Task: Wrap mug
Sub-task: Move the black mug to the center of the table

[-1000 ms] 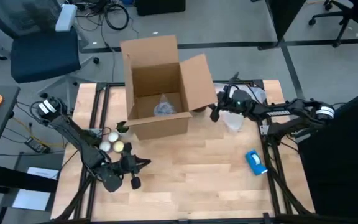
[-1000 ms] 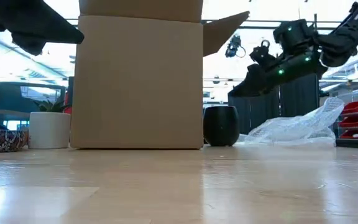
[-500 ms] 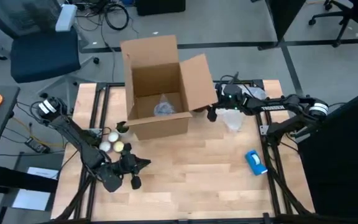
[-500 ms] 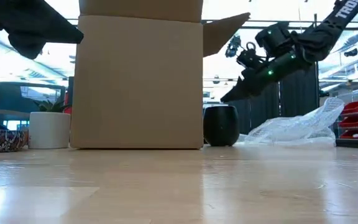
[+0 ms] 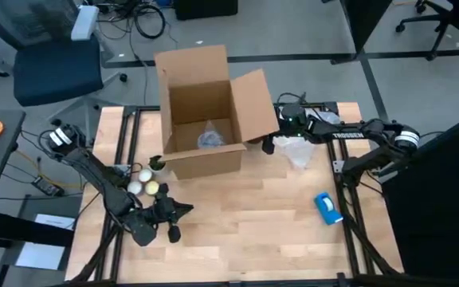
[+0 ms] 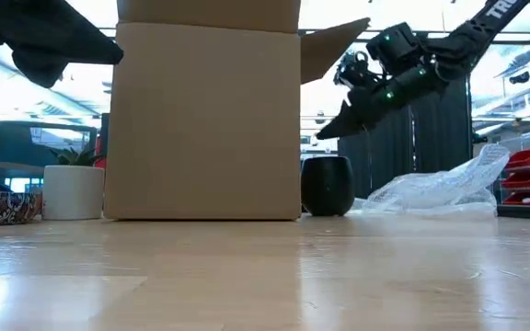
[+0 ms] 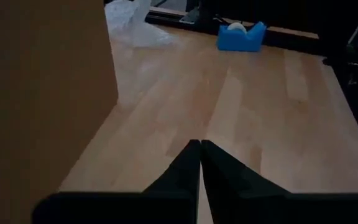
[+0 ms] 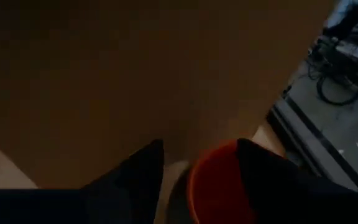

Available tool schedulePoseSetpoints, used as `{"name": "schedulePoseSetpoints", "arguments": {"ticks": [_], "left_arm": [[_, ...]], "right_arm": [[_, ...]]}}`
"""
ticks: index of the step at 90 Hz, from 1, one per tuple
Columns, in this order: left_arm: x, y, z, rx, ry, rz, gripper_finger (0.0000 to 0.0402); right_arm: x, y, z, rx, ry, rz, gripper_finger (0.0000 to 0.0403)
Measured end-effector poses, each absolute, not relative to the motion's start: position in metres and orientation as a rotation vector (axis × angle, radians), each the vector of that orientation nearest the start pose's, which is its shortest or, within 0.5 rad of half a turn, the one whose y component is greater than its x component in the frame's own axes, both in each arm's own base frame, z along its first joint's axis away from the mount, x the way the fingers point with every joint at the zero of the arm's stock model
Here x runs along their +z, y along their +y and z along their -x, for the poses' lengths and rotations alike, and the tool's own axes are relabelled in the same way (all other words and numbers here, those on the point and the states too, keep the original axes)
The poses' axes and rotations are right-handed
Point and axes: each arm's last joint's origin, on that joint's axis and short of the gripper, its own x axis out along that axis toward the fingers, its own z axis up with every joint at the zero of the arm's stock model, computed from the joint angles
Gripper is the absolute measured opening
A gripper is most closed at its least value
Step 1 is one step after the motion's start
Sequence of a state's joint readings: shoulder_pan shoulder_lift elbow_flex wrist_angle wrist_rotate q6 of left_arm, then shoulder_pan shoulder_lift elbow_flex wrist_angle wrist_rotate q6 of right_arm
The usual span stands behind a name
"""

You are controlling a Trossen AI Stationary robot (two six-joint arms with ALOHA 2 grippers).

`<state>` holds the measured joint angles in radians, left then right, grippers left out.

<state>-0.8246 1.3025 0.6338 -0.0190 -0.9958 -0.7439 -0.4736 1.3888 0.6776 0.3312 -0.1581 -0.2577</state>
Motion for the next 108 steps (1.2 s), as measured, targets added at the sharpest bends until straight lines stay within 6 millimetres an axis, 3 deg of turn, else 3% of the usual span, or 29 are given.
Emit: {"name": "schedulePoseSetpoints", "arguments": {"ticks": [42, 55, 83, 108], "left_arm": [[0.200, -0.163, -0.183, 0.303, 0.331, 0.185, 0.0000], [0.200, -0.162, -0.183, 0.302, 0.334, 0.180, 0.0000], [0.200, -0.162, -0.183, 0.303, 0.335, 0.169, 0.0000], [0.200, -0.163, -0.183, 0.298, 0.338, 0.178, 0.0000]], "right_arm": [[0.254, -0.125, -0.276, -0.267, 0.462, 0.191, 0.0174], [0.244, -0.130, -0.278, -0.273, 0.616, 0.177, 0.0173], [0.231, -0.145, -0.317, -0.220, 0.894, 0.073, 0.0180], [0.232, -0.149, -0.318, -0.223, 0.955, 0.049, 0.0176]]}}
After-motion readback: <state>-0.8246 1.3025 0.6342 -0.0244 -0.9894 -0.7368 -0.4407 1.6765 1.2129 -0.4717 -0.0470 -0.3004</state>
